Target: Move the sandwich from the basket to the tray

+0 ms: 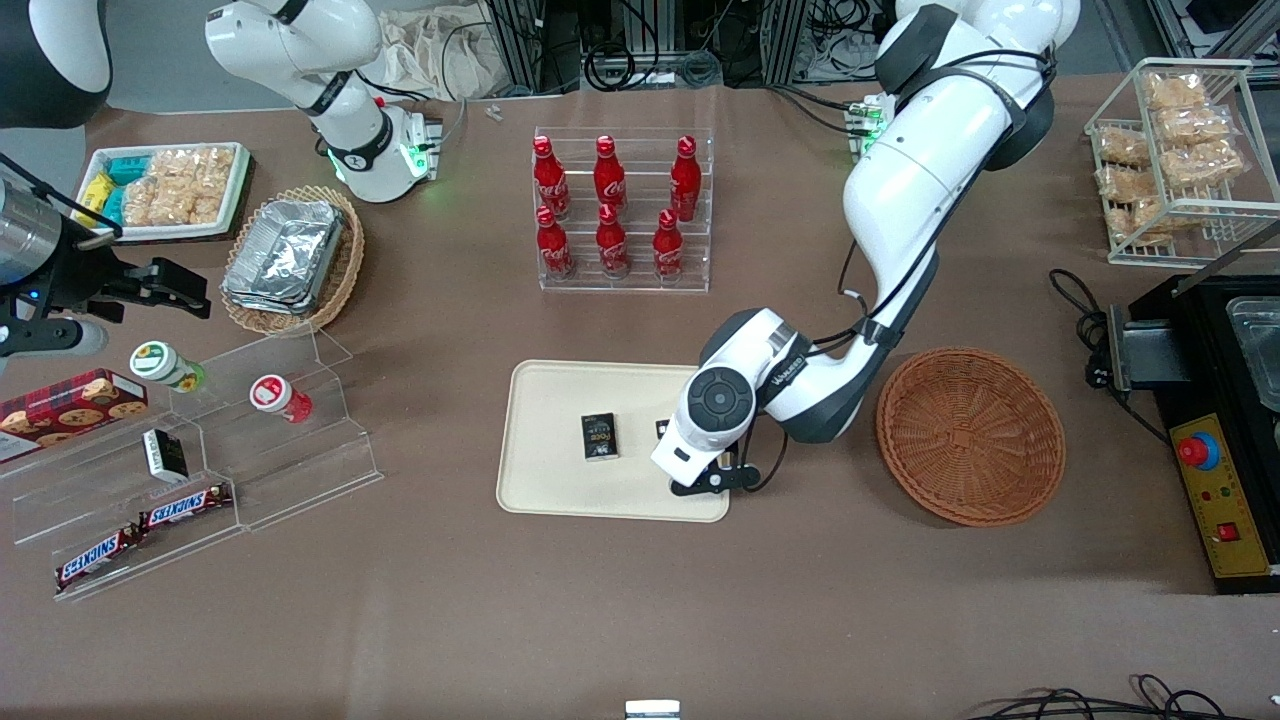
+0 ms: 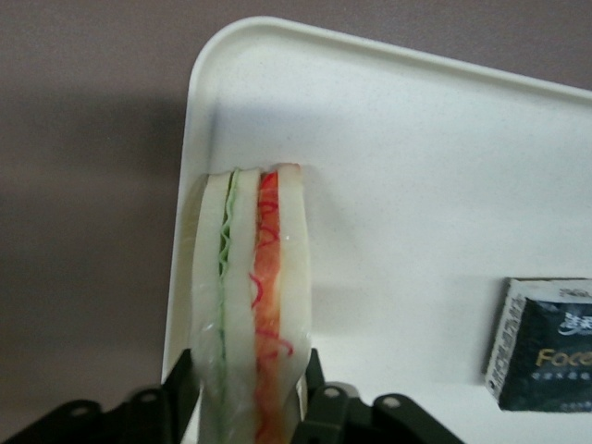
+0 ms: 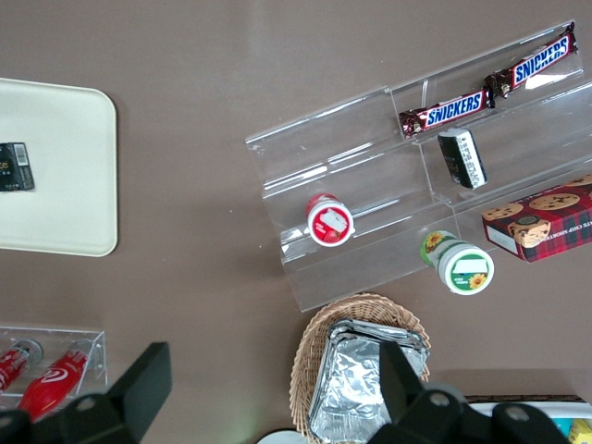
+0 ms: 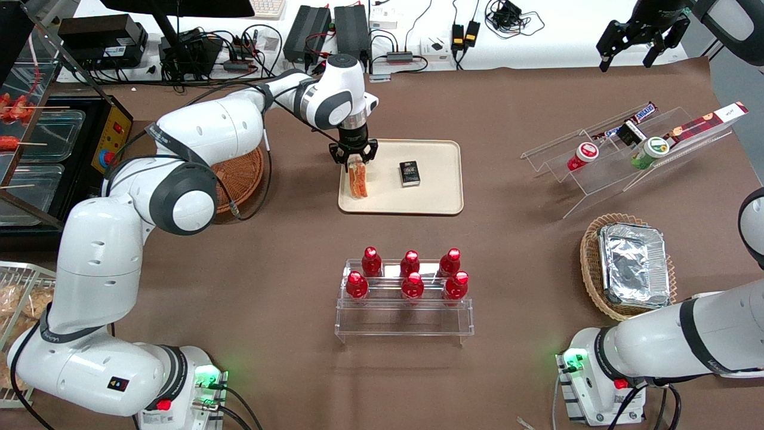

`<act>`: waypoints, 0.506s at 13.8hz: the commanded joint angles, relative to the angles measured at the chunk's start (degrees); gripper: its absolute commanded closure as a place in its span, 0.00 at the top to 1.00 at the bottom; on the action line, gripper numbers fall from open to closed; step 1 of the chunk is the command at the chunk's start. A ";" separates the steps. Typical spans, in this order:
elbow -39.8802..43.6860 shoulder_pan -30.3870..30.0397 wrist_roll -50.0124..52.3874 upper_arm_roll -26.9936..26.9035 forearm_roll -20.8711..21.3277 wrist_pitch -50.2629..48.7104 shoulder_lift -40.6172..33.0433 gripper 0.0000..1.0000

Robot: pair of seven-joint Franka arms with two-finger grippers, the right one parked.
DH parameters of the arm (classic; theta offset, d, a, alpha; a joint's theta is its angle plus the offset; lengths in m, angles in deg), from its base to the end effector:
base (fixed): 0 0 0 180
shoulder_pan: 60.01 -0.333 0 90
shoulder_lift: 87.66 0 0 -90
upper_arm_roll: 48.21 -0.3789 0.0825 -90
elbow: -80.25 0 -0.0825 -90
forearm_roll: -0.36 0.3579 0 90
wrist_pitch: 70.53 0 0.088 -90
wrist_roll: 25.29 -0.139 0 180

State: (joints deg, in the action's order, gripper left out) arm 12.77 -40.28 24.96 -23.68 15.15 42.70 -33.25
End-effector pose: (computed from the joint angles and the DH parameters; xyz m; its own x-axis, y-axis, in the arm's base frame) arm 0.6361 -0.4439 0.2511 0.9805 0.1395 -0.1385 0.1431 -0.9896 0.0162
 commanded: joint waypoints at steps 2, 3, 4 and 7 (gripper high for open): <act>0.68 -0.65 0.20 -0.10 0.94 -5.20 -6.49 1.00; 0.60 -2.48 0.29 -0.01 0.50 -5.56 -8.42 1.00; 0.25 -4.07 0.20 -0.01 0.50 -7.13 -10.88 1.00; 0.24 -9.16 -0.67 -0.01 0.41 -14.60 -17.12 1.00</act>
State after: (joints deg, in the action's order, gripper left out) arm 14.79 -45.97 24.92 -23.87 15.15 31.50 -45.63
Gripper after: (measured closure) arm 0.000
